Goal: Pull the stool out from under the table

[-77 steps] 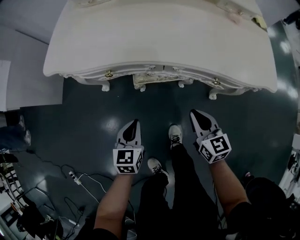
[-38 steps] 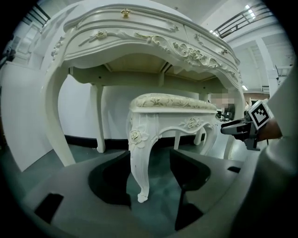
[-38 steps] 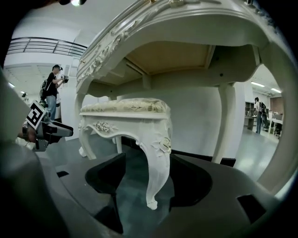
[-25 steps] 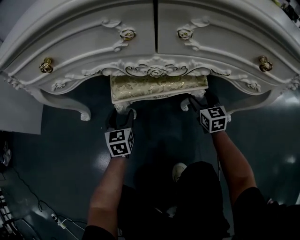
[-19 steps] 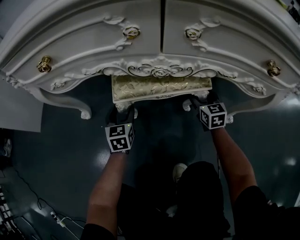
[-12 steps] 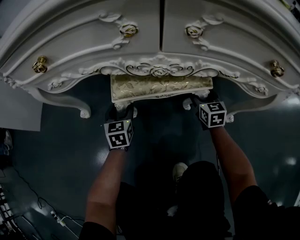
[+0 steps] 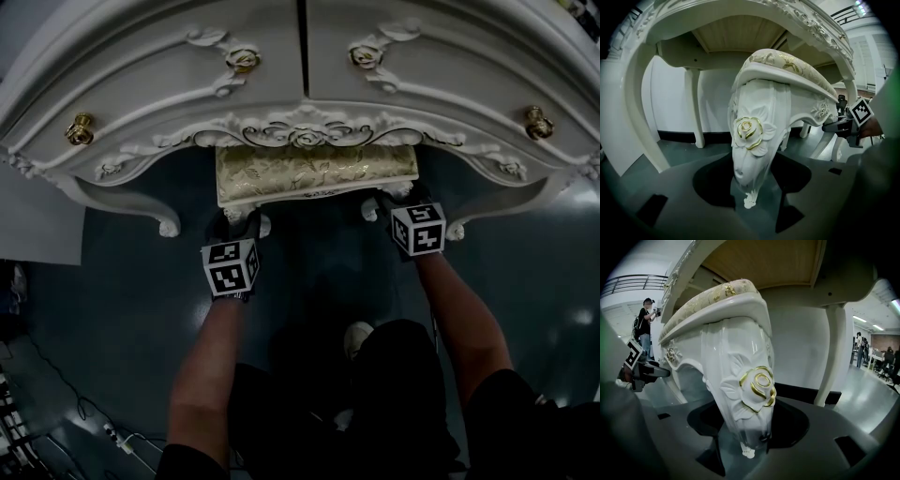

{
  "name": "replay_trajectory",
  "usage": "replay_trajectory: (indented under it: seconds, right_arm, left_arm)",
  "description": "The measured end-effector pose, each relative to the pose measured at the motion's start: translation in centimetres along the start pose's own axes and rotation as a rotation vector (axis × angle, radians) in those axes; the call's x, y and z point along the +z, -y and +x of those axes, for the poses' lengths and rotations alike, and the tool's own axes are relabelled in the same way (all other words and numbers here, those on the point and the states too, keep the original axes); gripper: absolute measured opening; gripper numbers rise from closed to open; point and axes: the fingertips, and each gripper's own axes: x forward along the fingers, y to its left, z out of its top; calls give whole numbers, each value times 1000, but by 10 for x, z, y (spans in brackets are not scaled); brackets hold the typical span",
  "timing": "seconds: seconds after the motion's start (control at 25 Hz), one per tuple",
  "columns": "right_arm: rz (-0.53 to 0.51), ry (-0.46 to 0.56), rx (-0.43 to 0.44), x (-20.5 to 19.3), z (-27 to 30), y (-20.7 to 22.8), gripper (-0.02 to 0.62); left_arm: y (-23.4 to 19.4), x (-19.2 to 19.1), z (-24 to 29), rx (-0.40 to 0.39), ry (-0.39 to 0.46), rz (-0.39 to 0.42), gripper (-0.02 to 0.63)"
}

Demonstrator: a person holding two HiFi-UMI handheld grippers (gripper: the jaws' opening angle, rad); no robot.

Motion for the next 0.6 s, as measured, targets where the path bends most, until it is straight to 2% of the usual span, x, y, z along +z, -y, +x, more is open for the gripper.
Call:
replay_trajectory:
  seconds: [0.6]
  right_arm:
    - [-7,-36,-1,-30,-47,-28,276]
  left_arm:
    - [7,-23,-37,-13,-22,15,247]
